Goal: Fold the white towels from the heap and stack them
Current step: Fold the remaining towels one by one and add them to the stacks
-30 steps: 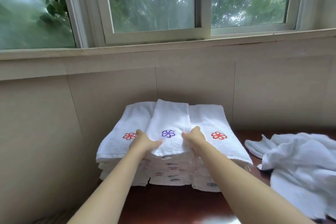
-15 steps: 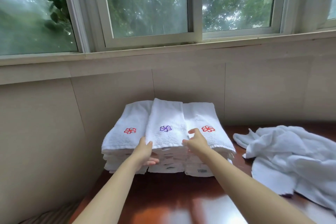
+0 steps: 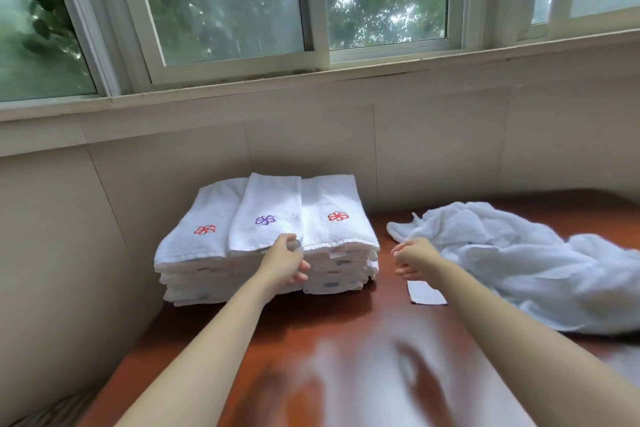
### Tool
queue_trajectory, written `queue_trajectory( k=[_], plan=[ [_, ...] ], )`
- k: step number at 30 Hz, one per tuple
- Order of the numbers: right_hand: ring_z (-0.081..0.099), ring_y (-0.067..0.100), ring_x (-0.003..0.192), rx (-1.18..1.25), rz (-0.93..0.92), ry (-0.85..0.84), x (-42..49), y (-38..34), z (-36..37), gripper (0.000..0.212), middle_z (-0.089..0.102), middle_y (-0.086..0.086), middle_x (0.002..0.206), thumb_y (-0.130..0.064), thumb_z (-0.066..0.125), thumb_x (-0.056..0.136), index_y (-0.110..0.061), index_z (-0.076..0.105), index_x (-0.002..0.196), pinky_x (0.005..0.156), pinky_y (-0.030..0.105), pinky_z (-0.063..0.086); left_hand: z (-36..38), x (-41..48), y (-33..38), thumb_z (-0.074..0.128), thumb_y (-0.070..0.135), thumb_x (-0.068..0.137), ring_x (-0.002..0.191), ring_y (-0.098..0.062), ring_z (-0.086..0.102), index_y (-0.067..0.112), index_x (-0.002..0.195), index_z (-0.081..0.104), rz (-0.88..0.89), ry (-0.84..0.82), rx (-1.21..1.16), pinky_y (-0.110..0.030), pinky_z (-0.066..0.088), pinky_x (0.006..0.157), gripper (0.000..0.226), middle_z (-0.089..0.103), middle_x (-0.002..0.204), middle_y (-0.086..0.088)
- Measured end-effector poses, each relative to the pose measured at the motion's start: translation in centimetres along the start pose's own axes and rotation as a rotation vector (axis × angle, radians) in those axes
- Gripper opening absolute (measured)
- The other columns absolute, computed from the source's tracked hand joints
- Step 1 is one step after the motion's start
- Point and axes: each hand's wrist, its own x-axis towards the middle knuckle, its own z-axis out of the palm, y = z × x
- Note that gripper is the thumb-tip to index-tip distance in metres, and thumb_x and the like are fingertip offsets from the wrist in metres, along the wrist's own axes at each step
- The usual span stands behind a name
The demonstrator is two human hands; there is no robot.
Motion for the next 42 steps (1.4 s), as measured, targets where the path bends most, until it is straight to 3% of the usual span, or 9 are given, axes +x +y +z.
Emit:
queue_trajectory(
  k=[6, 11, 18, 23, 26, 29, 31, 36, 42],
  plan=[
    [0.047, 0.023, 0.049, -0.017, 0.058, 0.142, -0.7, 6.2, -7.6, 0.023, 0.048, 0.012, 0.072, 0.003, 0.040, 0.090, -0.008, 0.050, 0.073, 0.050, 0.021, 0.031, 9.9, -1.6, 2.2, 0.037, 0.010, 0.096, 0.058, -0.014, 0.055, 0.014, 0.121, 0.051, 0.051, -0.296, 0.018, -0.019, 0.041, 0.051, 0.029, 0.060, 0.079, -0.004],
    [0.055, 0.033, 0.107, -0.330, -0.101, 0.488, -0.5, 10.2, -13.3, 0.030, 0.062, 0.017, 0.111, 0.000, 0.043, 0.085, -0.006, 0.060, 0.109, 0.080, 0.032, 0.040, 18.0, -0.8, 2.9, 0.039, 0.011, 0.097, 0.055, -0.010, 0.059, 0.012, 0.124, 0.051, 0.059, -0.464, 0.107, -0.020, 0.039, 0.052, 0.030, 0.062, 0.080, -0.002],
    [0.050, 0.032, 0.111, -0.844, -0.344, 0.761, 1.7, 12.3, -19.7, 0.042, 0.059, 0.011, 0.113, -0.003, 0.053, 0.076, -0.010, 0.059, 0.117, 0.097, 0.041, 0.033, 28.1, 2.1, 5.2, 0.050, 0.020, 0.086, 0.082, -0.018, 0.063, 0.024, 0.134, 0.039, 0.167, -0.279, 0.196, -0.025, 0.052, 0.070, 0.050, 0.058, 0.096, 0.000],
    [0.041, 0.018, 0.129, -1.057, -0.325, 0.320, 3.7, 15.5, -21.5, 0.059, 0.048, -0.004, 0.136, -0.044, 0.057, 0.084, -0.029, 0.038, 0.138, 0.110, 0.038, 0.019, 33.8, 4.5, 6.9, 0.052, 0.024, 0.086, 0.104, -0.024, 0.050, 0.029, 0.135, 0.036, 0.240, -0.179, 0.223, -0.028, 0.048, 0.081, 0.052, 0.033, 0.130, -0.008],
    [0.048, 0.018, 0.120, -1.185, -0.416, 0.373, 4.1, 17.3, -20.9, 0.041, 0.053, -0.003, 0.123, -0.034, 0.060, 0.083, -0.026, 0.053, 0.123, 0.106, 0.036, 0.023, 36.0, 5.4, 6.6, 0.047, 0.022, 0.092, 0.102, -0.032, 0.051, 0.013, 0.104, 0.052, 0.237, -0.096, 0.329, -0.035, 0.045, 0.090, 0.015, 0.041, 0.123, -0.016],
    [0.066, 0.023, 0.080, -1.053, -0.598, 0.553, 4.4, 17.5, -20.6, 0.016, 0.066, 0.004, 0.079, -0.013, 0.080, 0.061, -0.015, 0.070, 0.074, 0.086, 0.035, 0.046, 36.2, 5.0, 5.0, 0.044, 0.024, 0.094, 0.096, -0.035, 0.053, 0.008, 0.085, 0.049, 0.225, -0.077, 0.345, -0.035, 0.041, 0.077, 0.019, 0.054, 0.107, -0.021],
    [0.064, 0.023, 0.090, -1.014, -0.594, 0.543, 4.0, 17.5, -20.7, 0.003, 0.068, 0.003, 0.086, -0.018, 0.072, 0.076, -0.016, 0.074, 0.078, 0.093, 0.035, 0.041, 35.4, 4.2, 3.6, 0.041, 0.026, 0.095, 0.091, -0.034, 0.055, 0.010, 0.076, 0.045, 0.187, -0.078, 0.309, -0.036, 0.039, 0.073, 0.026, 0.060, 0.097, -0.020],
    [0.032, 0.016, 0.132, -1.061, -0.449, 0.359, 1.3, 18.5, -19.4, 0.029, 0.048, -0.005, 0.129, -0.044, 0.051, 0.089, -0.037, 0.064, 0.114, 0.114, 0.036, 0.004, 31.8, 2.6, 1.3, 0.037, 0.021, 0.097, 0.085, -0.032, 0.065, 0.002, 0.100, 0.059, 0.028, -0.023, -0.019, -0.036, 0.052, 0.074, 0.030, 0.066, 0.104, -0.021],
    [0.045, 0.018, 0.114, -1.075, -0.536, 0.260, -3.2, 18.3, -16.0, 0.019, 0.055, -0.008, 0.100, -0.024, 0.052, 0.083, -0.028, 0.069, 0.092, 0.111, 0.033, 0.014, 25.6, 0.4, -0.4, 0.035, 0.027, 0.102, 0.058, -0.024, 0.060, -0.004, 0.113, 0.056, -0.148, 0.248, -0.326, -0.022, 0.044, 0.043, 0.039, 0.064, 0.101, -0.019]
  ],
)
